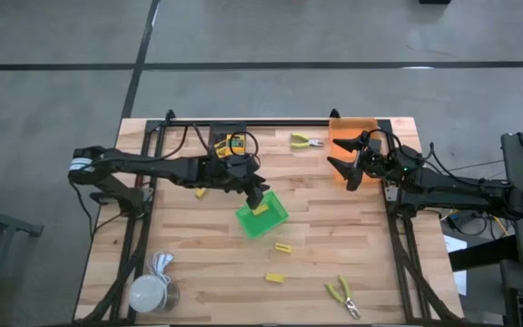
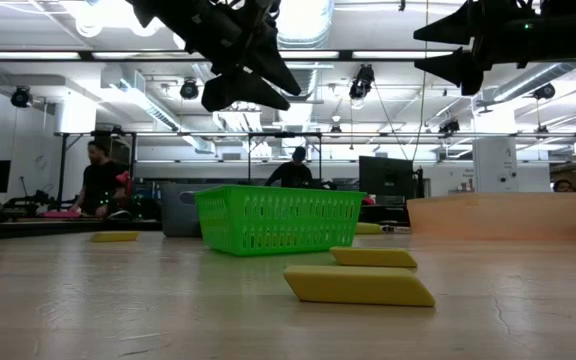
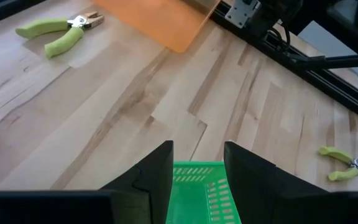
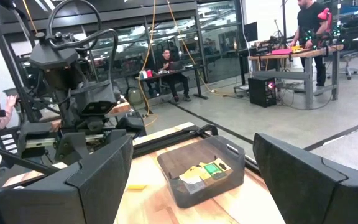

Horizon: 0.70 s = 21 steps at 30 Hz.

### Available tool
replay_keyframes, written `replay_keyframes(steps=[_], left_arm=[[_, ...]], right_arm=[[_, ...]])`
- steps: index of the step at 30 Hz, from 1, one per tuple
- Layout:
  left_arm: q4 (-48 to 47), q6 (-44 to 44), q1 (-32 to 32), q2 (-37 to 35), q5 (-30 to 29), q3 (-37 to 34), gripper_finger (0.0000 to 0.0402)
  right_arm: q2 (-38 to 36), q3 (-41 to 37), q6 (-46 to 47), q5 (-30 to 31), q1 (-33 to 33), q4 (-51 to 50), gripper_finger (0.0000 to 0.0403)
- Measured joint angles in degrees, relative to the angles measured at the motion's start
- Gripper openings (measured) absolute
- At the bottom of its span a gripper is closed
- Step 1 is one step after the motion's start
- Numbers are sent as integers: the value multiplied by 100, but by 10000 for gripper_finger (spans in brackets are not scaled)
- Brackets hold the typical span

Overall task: Pick & Place School Supplies
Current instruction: Put the yellow eraser into the green bin

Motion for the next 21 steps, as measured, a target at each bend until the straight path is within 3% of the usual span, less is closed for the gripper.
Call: replay_keyframes(steps=[12, 21], left_arm=[[-17, 117, 0, 0, 0, 0, 147], [-570, 468, 8, -276, 104, -4, 147]], right_arm=[[0, 0, 0, 0, 0, 1, 327], [0, 0, 0, 0, 0, 1, 327]])
